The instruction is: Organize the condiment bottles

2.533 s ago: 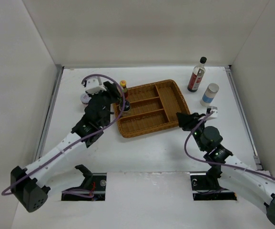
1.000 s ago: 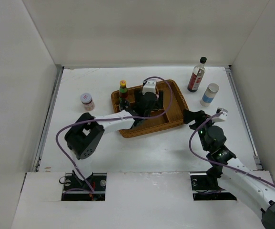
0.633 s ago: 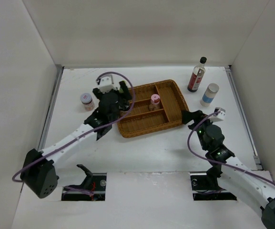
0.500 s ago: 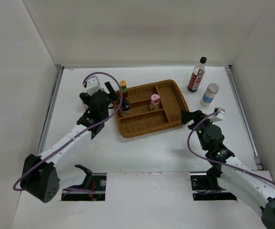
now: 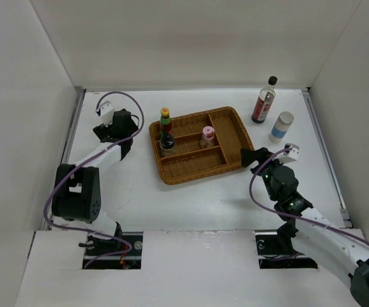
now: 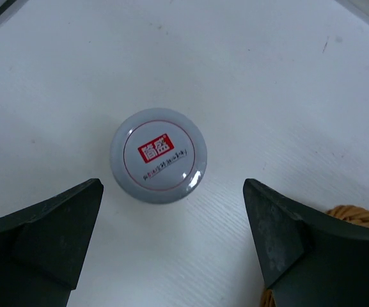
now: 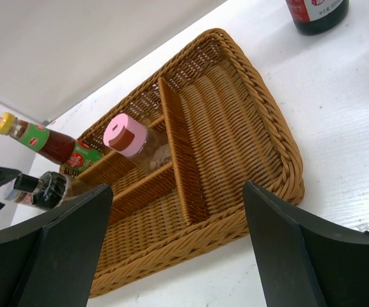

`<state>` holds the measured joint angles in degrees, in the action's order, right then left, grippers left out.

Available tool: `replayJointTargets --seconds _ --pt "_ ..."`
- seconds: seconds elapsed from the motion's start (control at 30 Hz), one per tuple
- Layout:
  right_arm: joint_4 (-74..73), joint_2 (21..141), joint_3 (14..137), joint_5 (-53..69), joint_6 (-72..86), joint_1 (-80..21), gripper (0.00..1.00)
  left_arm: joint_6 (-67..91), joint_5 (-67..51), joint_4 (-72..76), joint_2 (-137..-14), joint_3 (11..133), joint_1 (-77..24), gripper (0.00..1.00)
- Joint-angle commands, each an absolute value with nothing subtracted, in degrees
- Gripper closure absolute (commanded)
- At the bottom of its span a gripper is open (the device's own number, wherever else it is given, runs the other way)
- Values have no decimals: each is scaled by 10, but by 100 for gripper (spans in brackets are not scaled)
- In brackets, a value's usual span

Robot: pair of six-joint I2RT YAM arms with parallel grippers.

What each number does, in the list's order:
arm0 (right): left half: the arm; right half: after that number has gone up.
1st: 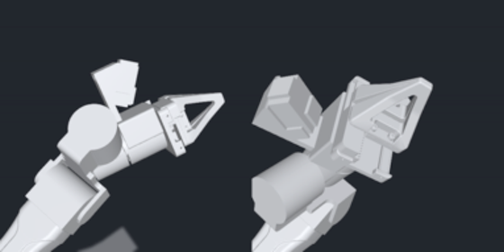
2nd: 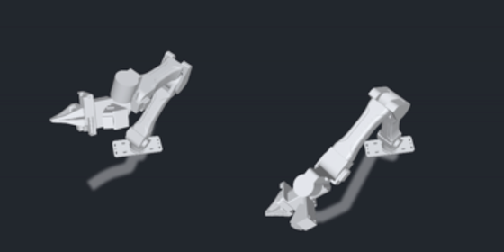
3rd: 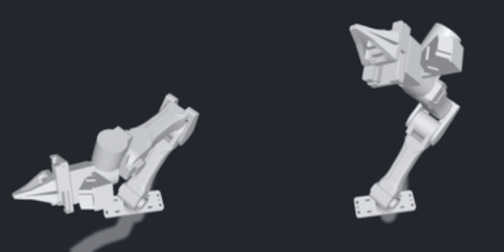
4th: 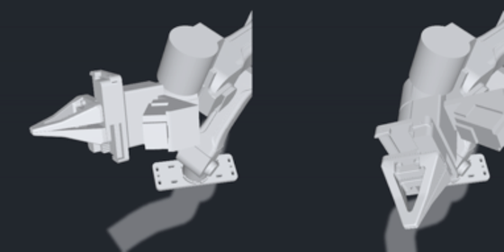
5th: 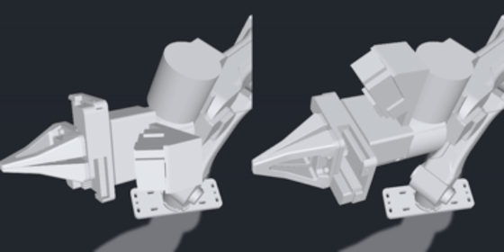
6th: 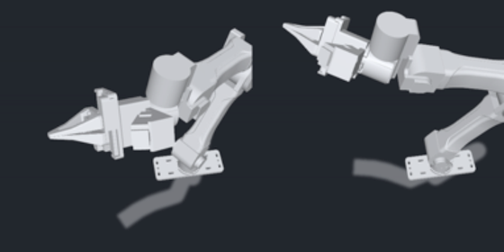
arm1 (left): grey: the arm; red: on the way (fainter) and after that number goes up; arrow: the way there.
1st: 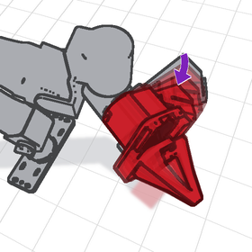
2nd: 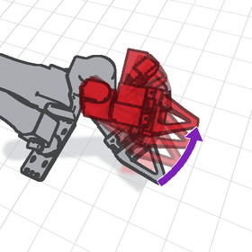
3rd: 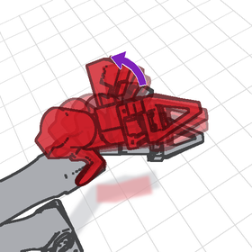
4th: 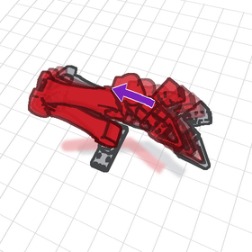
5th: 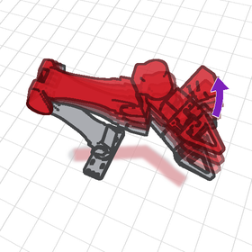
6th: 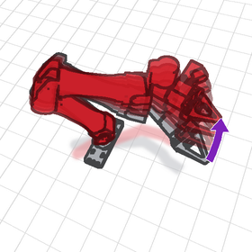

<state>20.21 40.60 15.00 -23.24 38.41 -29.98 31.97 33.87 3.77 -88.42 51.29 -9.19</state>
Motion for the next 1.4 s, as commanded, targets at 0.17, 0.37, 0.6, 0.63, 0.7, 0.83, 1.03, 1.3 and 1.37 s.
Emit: replayJointTargets --seconds 0.17,0.37,0.6,0.63,0.7,0.83,1.03,1.3,1.37 --pt "239 403 158 -217 386 -303 10 324 323 63 -939 572 -56 11" --pt "240 386 150 -212 388 -298 9 326 301 76 -970 569 -52 19" --pt "240 395 155 -212 387 -300 9 327 317 101 -920 529 -59 60" --pt "240 391 155 -213 386 -300 9 324 332 117 -896 512 -68 62" --pt "240 386 153 -216 385 -300 9 322 356 127 -841 479 -93 63" --pt "237 388 154 -211 387 -300 9 317 372 116 -723 419 -153 64" --pt "237 392 155 -212 385 -300 9 317 386 -14 -541 367 -271 66" --pt "229 369 152 -219 381 -296 9 327 394 -157 -480 394 -421 67" --pt "228 365 150 -221 381 -297 9 340 399 -129 -483 389 -473 67"
